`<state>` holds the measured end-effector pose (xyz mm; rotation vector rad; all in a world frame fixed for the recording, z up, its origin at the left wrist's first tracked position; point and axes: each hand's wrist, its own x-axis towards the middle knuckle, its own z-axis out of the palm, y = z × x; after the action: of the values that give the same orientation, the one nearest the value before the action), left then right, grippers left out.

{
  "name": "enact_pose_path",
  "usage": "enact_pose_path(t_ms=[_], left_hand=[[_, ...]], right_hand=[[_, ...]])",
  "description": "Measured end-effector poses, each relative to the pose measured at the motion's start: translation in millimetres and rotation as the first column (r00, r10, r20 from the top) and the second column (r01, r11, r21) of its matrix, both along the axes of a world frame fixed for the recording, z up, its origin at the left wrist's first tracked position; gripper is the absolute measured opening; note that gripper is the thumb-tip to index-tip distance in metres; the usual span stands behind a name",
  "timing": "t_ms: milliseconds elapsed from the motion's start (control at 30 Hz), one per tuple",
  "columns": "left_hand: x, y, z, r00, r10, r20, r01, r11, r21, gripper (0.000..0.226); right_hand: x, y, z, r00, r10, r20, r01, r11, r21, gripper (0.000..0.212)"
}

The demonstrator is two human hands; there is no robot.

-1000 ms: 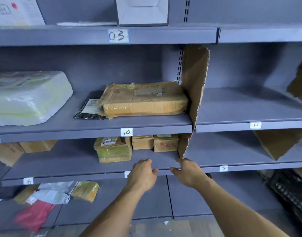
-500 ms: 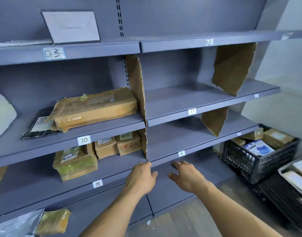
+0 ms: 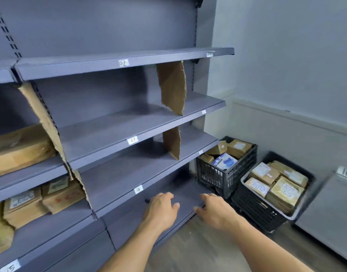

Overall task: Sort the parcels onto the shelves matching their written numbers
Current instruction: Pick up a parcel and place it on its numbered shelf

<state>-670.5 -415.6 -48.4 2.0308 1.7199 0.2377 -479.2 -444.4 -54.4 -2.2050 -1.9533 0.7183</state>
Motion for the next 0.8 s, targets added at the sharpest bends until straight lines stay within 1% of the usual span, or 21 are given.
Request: enact_pose_path(t_ms=[100,300,433,533,667,800], left_hand=[[51.3,0.2,-1.0,0.998,-0.069,-0.007,0.069,0.997,-0.015,0.047],[137.2,11.4,-6.0,0.981,-0.193,-0.016,0.192,0.98,-0.044,0.045],[179.6,27.2,-11.4,0.966,-0.257,-0.035,0.255,0.965,-0.06,0.043],[206.0,46.9,-15.3,0.953,-0.3,-0.036,0.297,0.952,-0.077,0.045],[244.4,82.8,-16.5,0.94,-0.34,-0.022,0.338,0.94,-0.052,0.045],[279.1,127.3,-21.7,0.93,-0.367,0.0,0.366,0.929,-0.054,0.044]], right_hand=[[53.0,-10.0,-4.0,0.998,-0.059,0.009,0.059,0.998,-0.027,0.045],[134.4,-25.8,-8.4,0.975,-0.222,-0.001,0.221,0.972,-0.08,0.059],[170.5,-21.5,-15.2,0.95,-0.313,-0.011,0.31,0.945,-0.101,0.055],[191.3,-12.6,-20.4,0.927,-0.373,-0.034,0.367,0.923,-0.116,0.059],[221.1,11.6,-24.4,0.896,-0.44,-0.062,0.432,0.895,-0.107,0.067],[247.5,53.4,-21.2,0.879,-0.476,-0.035,0.472,0.878,-0.083,0.061]])
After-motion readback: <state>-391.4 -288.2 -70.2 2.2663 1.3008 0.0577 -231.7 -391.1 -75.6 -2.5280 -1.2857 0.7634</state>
